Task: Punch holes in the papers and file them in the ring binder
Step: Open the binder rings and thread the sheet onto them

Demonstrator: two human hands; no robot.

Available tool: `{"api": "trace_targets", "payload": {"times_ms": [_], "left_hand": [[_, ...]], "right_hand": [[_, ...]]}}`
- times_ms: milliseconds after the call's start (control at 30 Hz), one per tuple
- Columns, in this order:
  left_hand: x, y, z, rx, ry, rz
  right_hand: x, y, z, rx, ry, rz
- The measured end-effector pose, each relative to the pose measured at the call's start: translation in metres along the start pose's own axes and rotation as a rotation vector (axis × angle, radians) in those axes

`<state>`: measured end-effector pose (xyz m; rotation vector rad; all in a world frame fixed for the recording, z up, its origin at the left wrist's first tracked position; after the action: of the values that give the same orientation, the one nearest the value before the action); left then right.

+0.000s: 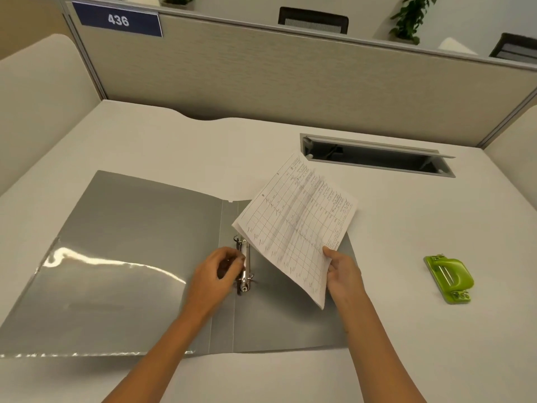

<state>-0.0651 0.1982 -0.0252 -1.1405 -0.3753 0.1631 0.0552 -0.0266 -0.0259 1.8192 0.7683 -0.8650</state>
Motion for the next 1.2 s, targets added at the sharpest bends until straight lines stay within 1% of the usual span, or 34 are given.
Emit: {"api": "trace_targets", "payload": {"times_ms": [100, 200, 267, 400, 500, 600, 800, 1000, 1100, 1200], "left_hand": [[0.001, 0.002, 0.002, -0.017, -0.137, 0.072], [0.006, -0.003, 0.001, -0.118, -0.236, 0.155], [0.013, -0.005, 0.002, -0.206, -0.282, 0.221], [0.028, -0.004, 0.006, -0.295, -0.283, 0.305], [0.036, -0.003, 0.007, -0.305, -0.256, 0.356], [0.040, -0.003, 0.007, -0.310, -0.245, 0.385], [0.043, -0.010, 0.002, -0.359, -0.197, 0.414], [0.046, -0.012, -0.005, -0.363, -0.242, 0.491], [0.044, -0.014, -0.012, -0.321, -0.273, 0.494], [0.042, -0.015, -0.019, -0.344, -0.329, 0.507]], "right_hand": [[-0.005, 0.002, 0.002, -0.023, 0.035, -0.037], [-0.008, 0.008, 0.008, -0.042, 0.071, -0.075], [-0.011, 0.014, 0.015, -0.124, 0.065, -0.034], [-0.015, 0.026, 0.030, -0.371, 0.006, 0.133], [-0.018, 0.033, 0.032, -0.483, -0.027, 0.211], [-0.020, 0.034, 0.030, -0.520, -0.041, 0.238], [-0.022, 0.031, 0.028, -0.637, -0.140, 0.323], [-0.021, 0.029, 0.029, -0.719, -0.224, 0.378], [-0.024, 0.029, 0.028, -0.734, -0.260, 0.397], [-0.026, 0.029, 0.028, -0.754, -0.293, 0.416]]}}
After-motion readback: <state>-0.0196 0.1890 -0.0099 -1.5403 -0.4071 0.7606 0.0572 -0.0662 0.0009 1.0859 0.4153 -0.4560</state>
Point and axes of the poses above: each hand's wrist, its own x-axis towards the middle knuckle, its own z-axis out of the back of the hand, y = z × x, the point moved 2 cm from there along x, towards the middle knuckle, and after that the axes turned 14 degrees about -z, right-handed, at the moved point
